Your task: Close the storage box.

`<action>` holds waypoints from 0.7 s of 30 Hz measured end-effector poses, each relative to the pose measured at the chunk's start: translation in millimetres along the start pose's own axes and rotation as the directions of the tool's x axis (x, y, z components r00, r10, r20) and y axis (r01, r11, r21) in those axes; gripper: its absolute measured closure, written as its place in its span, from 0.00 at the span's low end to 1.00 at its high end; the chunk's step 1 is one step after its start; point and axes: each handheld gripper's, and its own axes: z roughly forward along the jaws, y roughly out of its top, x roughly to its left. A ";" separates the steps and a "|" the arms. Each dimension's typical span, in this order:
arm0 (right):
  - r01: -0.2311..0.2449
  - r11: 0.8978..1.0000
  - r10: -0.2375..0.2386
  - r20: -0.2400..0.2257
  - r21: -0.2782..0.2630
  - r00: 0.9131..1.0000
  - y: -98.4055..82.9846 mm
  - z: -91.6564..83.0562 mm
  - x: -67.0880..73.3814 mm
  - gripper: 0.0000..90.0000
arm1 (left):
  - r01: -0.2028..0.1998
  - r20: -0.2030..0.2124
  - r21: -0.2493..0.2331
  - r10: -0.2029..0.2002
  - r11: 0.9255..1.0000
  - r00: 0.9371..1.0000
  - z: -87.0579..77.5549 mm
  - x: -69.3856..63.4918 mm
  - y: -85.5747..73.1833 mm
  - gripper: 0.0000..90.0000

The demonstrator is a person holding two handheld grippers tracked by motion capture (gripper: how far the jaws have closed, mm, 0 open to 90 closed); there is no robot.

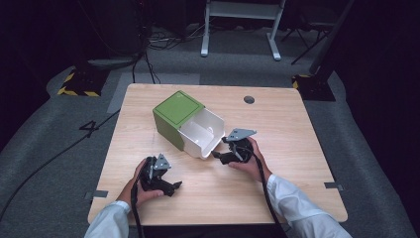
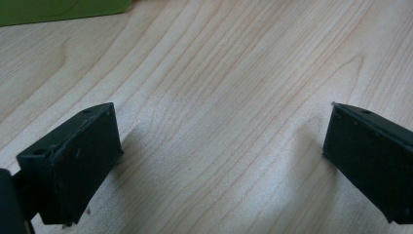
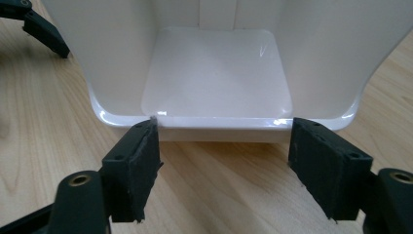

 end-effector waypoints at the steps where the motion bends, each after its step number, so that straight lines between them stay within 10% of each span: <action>1: 0.008 1.000 -0.008 0.005 0.000 1.000 0.7 1.5 1.0 0.33 | -0.001 0.000 0.001 0.001 1.000 1.000 0.0 0.1 0.0 0.01; 21: 0.000 1.000 0.001 0.014 -0.025 1.000 26.5 33.2 5.1 0.30 | -0.002 0.002 0.003 0.002 1.000 1.000 0.0 0.2 0.3 0.01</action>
